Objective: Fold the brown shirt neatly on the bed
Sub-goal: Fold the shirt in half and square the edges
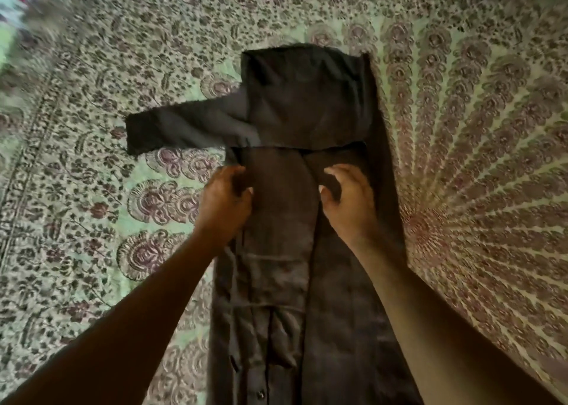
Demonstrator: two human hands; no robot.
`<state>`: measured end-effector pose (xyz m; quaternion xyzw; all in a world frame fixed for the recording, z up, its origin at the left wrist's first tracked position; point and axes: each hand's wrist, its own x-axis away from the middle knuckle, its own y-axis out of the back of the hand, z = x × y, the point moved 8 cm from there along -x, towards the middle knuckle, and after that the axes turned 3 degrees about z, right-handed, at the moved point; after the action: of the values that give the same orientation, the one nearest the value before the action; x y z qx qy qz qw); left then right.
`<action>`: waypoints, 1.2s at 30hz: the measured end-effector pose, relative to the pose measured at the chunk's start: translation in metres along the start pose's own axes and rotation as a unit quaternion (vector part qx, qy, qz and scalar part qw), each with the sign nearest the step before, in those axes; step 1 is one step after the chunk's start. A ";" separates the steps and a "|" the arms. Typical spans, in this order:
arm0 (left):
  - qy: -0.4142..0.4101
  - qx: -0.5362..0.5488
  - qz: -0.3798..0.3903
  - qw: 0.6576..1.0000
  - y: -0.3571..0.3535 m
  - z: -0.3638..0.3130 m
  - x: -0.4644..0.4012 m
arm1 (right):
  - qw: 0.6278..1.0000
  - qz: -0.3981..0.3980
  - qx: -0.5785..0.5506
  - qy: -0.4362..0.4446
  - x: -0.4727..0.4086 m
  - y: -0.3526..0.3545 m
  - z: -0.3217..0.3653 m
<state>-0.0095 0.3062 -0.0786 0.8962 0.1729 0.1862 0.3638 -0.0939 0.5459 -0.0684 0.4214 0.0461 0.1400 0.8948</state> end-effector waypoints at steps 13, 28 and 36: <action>0.337 0.205 -0.235 0.888 0.077 0.100 -0.112 | 0.987 0.094 0.126 0.032 -0.102 -0.100 0.054; 0.252 0.342 -0.286 0.859 0.055 0.030 -0.129 | 0.938 0.111 -0.307 -0.115 -0.115 -0.078 0.020; 0.367 0.317 -0.287 0.826 0.054 0.084 -0.121 | 0.966 0.167 -0.190 -0.061 -0.115 -0.085 0.016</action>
<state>-0.0670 0.1662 -0.1208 0.7374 0.5929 0.3234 0.0062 -0.1823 0.4493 -0.1270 0.2533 -0.1064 0.2675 0.9236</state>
